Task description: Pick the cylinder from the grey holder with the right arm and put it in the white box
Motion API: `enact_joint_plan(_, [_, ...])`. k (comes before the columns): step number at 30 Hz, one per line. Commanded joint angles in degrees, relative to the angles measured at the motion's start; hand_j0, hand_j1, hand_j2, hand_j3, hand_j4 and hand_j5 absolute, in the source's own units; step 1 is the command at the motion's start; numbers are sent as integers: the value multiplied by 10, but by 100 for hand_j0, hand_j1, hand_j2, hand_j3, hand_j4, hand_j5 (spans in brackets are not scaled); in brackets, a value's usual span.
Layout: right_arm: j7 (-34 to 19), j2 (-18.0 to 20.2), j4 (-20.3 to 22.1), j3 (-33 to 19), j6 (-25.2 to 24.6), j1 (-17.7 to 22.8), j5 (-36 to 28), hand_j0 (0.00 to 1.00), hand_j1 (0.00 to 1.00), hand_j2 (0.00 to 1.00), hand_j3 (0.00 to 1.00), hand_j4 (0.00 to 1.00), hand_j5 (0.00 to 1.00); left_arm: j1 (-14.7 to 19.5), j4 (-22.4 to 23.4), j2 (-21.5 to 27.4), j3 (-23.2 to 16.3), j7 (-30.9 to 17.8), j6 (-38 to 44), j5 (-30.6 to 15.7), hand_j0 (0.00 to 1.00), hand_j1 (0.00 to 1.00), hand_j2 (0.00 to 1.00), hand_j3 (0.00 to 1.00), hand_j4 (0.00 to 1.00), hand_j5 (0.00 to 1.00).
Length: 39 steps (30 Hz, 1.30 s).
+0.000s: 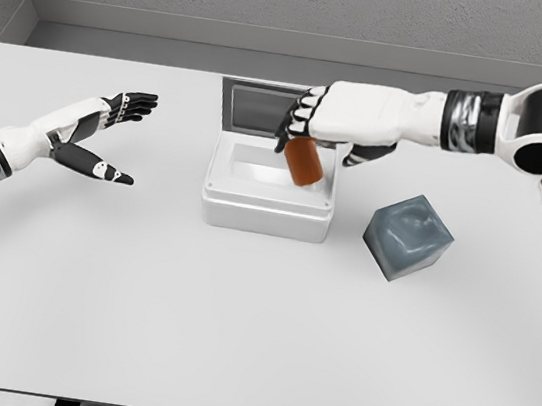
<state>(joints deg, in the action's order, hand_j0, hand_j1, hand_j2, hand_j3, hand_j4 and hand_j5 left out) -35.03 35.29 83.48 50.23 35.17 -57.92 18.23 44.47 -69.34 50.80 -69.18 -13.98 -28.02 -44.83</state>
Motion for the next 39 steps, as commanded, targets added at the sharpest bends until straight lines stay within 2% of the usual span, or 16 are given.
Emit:
enact_joint_plan(1, [0, 29, 23, -33, -2, 2, -6, 100, 100, 100, 100, 100, 100, 0, -1, 0, 1, 0, 0, -3, 100, 100, 100, 100, 100, 100])
enact_joint_plan(3, [0, 42, 24, -77, -2, 11, -10, 100, 100, 100, 100, 100, 100, 0, 0, 0, 1, 0, 0, -3, 100, 100, 100, 100, 100, 100])
enact_joint_plan(4, [0, 61, 24, -91, -2, 18, -11, 100, 100, 100, 100, 100, 100, 0, 0, 0, 1, 0, 0, -3, 100, 100, 100, 100, 100, 100])
enact_joint_plan(7, [0, 134, 20, -189, -2, 78, -16, 100, 100, 100, 100, 100, 100, 0, -1, 1, 1, 0, 0, -3, 100, 100, 100, 100, 100, 100])
enact_joint_plan(8, [0, 159, 18, -205, -2, 98, -16, 100, 100, 100, 100, 100, 100, 0, 0, 0, 1, 0, 0, -3, 100, 100, 100, 100, 100, 100])
enact_joint_plan(10, [0, 185, 12, -232, -2, 140, -16, 100, 100, 100, 100, 100, 100, 0, 0, 0, 1, 0, 0, -3, 100, 100, 100, 100, 100, 100])
enact_joint_plan(13, [0, 185, 3, -236, -2, 160, -16, 100, 100, 100, 100, 100, 100, 11, -2, -4, 5, -3, 2, -25, 100, 100, 100, 100, 100, 100])
enact_joint_plan(14, [0, 185, 3, -236, -2, 160, -16, 100, 100, 100, 100, 100, 100, 26, 0, -24, 12, -3, 8, -26, 100, 100, 100, 100, 100, 100])
enact_joint_plan(16, [0, 185, 2, -236, -2, 160, -16, 100, 100, 100, 100, 100, 100, 37, -2, -30, 17, -3, 7, -35, 100, 100, 100, 100, 100, 100])
enact_joint_plan(20, [0, 185, 2, -236, -2, 166, -15, 100, 100, 100, 100, 100, 100, 54, 3, -65, 19, 0, 29, -32, 100, 100, 100, 100, 100, 100])
enact_joint_plan(25, [0, 183, 3, -232, -2, 168, -15, 100, 100, 100, 100, 100, 100, 55, 19, -117, 28, 1, 61, 17, 100, 100, 100, 100, 100, 100])
enact_joint_plan(28, [0, 184, 3, -233, -2, 168, -15, 100, 100, 100, 100, 100, 100, 64, 46, -136, 40, 3, 80, 18, 100, 100, 100, 100, 100, 100])
enact_joint_plan(29, [0, 184, 3, -232, -2, 168, -15, 100, 100, 100, 100, 100, 100, 69, 52, -141, 55, 3, 82, 14, 100, 100, 100, 100, 100, 100])
enact_joint_plan(31, [0, 185, 2, -232, -2, 168, -16, 100, 100, 100, 100, 100, 100, 69, 51, -145, 84, 3, 114, 14, 100, 100, 100, 100, 100, 100])
enact_joint_plan(36, [0, 184, 0, -235, -2, 172, -16, 100, 100, 100, 100, 100, 100, 70, 43, -163, 84, -2, 118, 19, 100, 100, 100, 100, 100, 100])
enact_joint_plan(39, [0, 184, 0, -240, -2, 173, -16, 100, 100, 100, 100, 100, 100, 69, 9, -159, 79, -3, 116, 20, 100, 100, 100, 100, 100, 100])
